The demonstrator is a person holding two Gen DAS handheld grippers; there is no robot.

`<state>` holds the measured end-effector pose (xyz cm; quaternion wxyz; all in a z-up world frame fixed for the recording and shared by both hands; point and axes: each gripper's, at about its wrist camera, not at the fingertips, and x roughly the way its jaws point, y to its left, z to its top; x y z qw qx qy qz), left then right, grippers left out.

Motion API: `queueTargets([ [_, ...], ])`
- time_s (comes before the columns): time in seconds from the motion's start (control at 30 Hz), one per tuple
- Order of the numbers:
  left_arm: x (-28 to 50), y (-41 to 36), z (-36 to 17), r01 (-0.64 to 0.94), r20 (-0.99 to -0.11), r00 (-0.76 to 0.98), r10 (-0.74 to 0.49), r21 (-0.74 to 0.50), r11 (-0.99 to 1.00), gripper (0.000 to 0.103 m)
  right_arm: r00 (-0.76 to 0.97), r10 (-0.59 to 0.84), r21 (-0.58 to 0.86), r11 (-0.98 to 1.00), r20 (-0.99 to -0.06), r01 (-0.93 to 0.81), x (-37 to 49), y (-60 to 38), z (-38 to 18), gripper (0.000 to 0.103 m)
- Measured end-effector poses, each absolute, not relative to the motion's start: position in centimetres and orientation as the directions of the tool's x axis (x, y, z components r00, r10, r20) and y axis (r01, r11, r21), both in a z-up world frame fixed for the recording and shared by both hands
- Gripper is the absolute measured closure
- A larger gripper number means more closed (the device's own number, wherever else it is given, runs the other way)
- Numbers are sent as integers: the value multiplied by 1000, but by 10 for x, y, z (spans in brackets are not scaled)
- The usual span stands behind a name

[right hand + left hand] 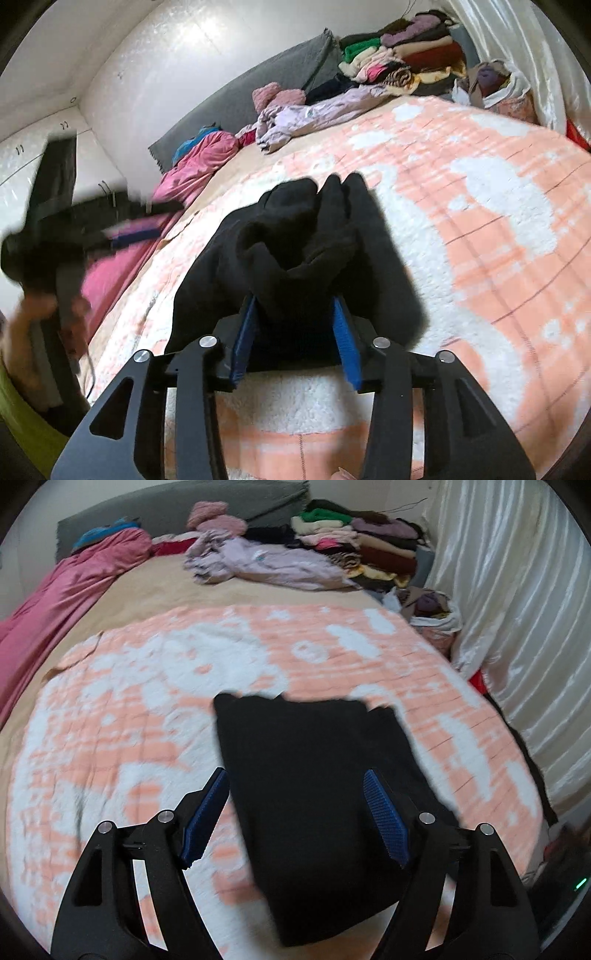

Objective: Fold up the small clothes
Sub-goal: 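Open both tools and release the folded sweatshirt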

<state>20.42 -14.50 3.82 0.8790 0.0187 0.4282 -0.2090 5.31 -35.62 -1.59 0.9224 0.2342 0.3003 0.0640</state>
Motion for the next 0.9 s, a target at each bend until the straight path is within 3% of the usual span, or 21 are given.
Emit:
queueTargets([
  [0.07, 203, -133, 30, 371, -768, 542, -341, -145, 917, 36, 827, 227, 442, 897, -514, 28, 48, -358, -7, 59],
  [0.13, 203, -127, 22, 362, -774, 539, -333, -144, 921, 36, 837, 212, 415, 910, -504, 19, 46, -359, 2, 50],
  [0.3, 206, -131, 2, 378, -794, 511, -330, -137, 916, 36, 834, 242, 378, 925, -497, -43, 56, -365, 29, 49],
  [0.4, 202, -146, -17, 403, -814, 493, -307, -99, 910, 43, 827, 280, 377, 922, -487, -90, 75, -371, 43, 49],
  [0.47, 199, -152, -26, 406, -818, 488, -304, -96, 909, 50, 794, 325, 393, 912, -514, -119, 97, -376, 47, 49],
  [0.67, 198, -148, -26, 403, -807, 497, -320, -112, 908, 49, 649, 430, 476, 872, -628, -117, 168, -377, 17, 54],
  [0.9, 195, -147, -23, 420, -796, 507, -331, -107, 901, 48, 563, 404, 480, 877, -721, -14, 205, -373, -21, 55],
])
